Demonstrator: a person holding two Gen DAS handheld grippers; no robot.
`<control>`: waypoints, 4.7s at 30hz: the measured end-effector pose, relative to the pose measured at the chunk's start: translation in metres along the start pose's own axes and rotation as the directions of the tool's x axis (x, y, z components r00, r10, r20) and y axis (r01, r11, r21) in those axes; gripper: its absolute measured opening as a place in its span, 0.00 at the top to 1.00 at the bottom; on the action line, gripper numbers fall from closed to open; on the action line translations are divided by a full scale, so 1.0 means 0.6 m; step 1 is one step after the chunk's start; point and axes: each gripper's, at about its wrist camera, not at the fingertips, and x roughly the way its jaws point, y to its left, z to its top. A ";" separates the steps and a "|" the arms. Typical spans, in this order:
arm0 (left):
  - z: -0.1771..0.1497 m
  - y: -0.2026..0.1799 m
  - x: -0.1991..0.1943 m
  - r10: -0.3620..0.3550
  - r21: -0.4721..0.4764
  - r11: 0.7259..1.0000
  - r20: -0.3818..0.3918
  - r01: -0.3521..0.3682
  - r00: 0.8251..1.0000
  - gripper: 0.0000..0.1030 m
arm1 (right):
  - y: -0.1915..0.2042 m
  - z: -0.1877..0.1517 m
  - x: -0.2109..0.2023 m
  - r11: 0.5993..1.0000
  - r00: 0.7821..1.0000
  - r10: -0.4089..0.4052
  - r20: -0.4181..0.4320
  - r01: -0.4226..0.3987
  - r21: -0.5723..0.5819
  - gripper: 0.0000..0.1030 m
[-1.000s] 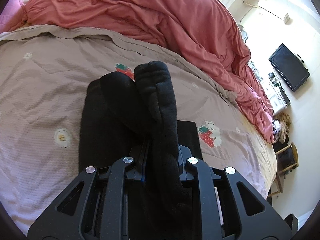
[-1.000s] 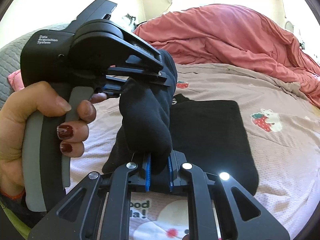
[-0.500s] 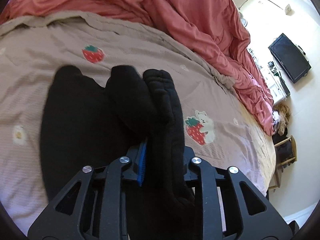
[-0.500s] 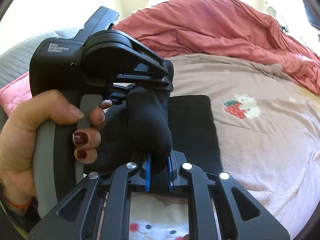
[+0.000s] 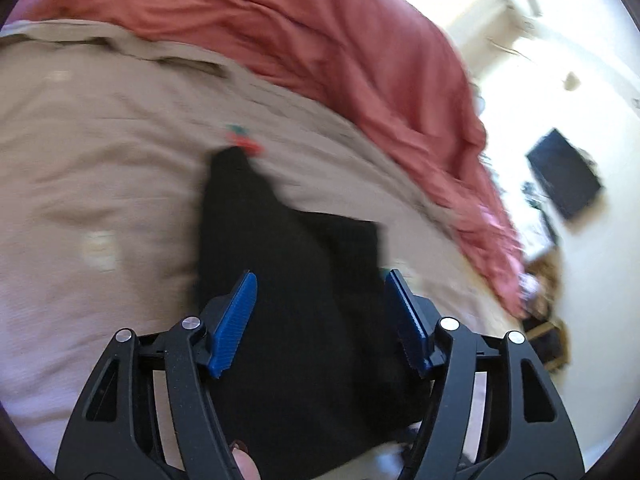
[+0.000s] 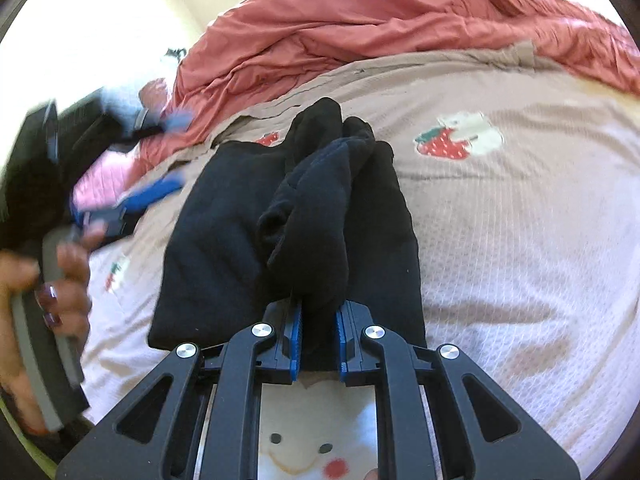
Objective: Fold small clothes
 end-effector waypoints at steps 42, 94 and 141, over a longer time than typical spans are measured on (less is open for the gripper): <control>-0.066 0.050 0.051 0.121 0.151 0.984 -0.197 -0.091 0.973 0.25 | -0.025 0.036 0.043 0.996 0.990 -0.050 -0.132 0.059 0.064 0.79; -0.074 0.025 0.052 0.155 0.250 0.963 -0.194 -0.104 0.969 0.35 | -0.015 0.196 0.184 0.949 0.948 -0.303 -0.099 0.291 -0.121 0.69; -0.154 0.025 -0.163 0.249 0.295 0.921 0.054 -0.254 0.967 0.09 | 0.085 -0.016 -0.165 0.953 0.974 -0.142 0.178 0.183 -0.243 0.05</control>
